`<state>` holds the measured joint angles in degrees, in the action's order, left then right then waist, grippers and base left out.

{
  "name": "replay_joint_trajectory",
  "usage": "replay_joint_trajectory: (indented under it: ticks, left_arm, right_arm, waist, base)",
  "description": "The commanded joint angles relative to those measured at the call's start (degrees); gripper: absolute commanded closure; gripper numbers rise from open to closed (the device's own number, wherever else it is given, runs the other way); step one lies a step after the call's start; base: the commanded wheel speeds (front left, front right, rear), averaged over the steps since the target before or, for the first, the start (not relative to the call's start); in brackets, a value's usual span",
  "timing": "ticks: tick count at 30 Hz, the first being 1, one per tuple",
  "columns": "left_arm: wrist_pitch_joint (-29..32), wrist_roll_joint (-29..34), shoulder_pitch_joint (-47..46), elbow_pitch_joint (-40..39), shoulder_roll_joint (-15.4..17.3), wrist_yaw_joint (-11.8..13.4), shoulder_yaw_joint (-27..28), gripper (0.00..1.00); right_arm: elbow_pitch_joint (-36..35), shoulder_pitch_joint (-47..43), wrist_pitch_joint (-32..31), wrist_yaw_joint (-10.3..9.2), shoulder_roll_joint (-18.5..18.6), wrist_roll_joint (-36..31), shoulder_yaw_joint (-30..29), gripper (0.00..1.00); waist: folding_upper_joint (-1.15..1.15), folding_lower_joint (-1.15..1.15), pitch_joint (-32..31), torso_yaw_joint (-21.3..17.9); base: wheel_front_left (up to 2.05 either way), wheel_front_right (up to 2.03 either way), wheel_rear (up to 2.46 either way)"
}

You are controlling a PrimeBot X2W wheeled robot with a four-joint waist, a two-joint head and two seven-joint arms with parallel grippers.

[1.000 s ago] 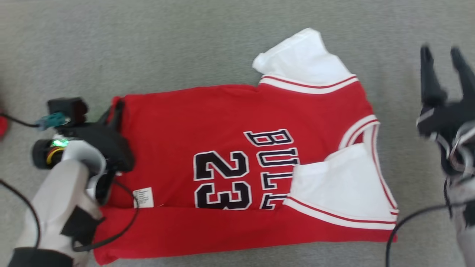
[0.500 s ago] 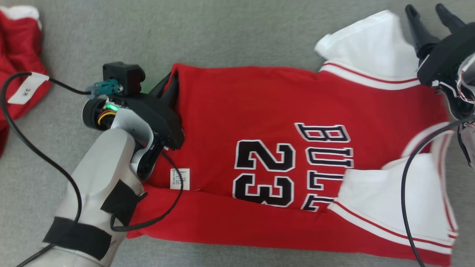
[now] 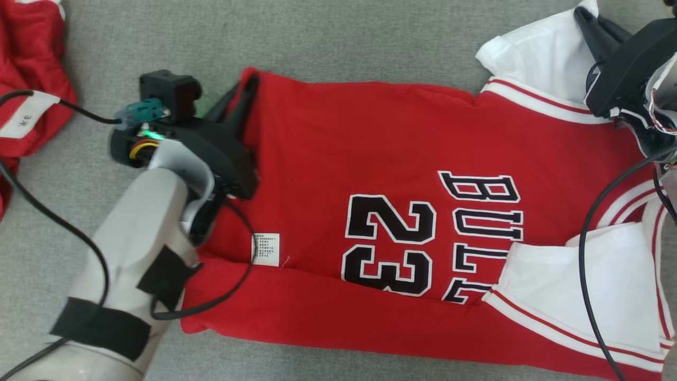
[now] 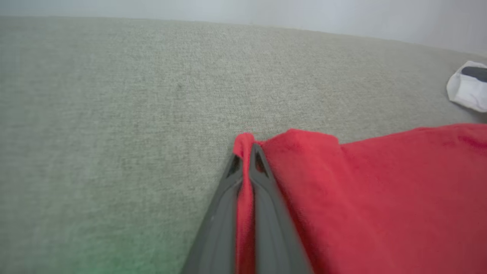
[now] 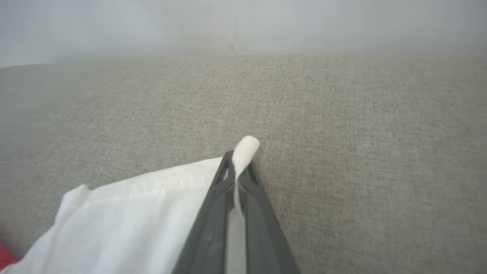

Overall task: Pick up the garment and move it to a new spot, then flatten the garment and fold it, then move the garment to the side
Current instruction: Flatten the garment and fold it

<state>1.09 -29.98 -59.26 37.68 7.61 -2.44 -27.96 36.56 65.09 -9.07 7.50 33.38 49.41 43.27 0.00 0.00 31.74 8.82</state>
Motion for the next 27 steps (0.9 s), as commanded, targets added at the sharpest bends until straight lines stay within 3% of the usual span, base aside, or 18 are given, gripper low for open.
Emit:
replay_joint_trajectory:
  ticks: [1,9,19,27]
  left_arm:
    - [0.44,-0.1,1.46,1.63,1.63,0.55,0.03,1.0]
    - [1.7,1.01,3.9,-3.75,5.63,1.13,-0.45,1.0]
    - [6.22,-1.87,10.97,-17.11,11.33,2.1,1.01,1.0]
    - [8.47,-5.04,21.59,-30.74,15.41,4.96,3.28,1.0]
  right_arm:
    - [-0.48,0.36,0.57,-0.01,0.53,0.35,0.32,1.0]
    - [-9.1,-2.72,5.06,-0.01,4.75,5.55,4.98,1.0]
    - [-21.78,-10.78,9.35,-0.01,9.84,10.63,7.69,1.0]
    - [-30.49,-21.07,11.12,-0.01,13.25,14.31,7.51,1.0]
  waist:
    - [0.0,0.0,-0.54,-0.53]
    - [0.0,0.0,-3.3,-2.48]
    - [0.0,0.0,-7.7,-5.46]
    - [0.0,0.0,-11.14,-6.74]
  base:
    - [0.0,0.0,0.0]
    - [0.0,0.0,0.0]
    - [0.0,0.0,0.0]
    - [0.0,0.0,0.0]
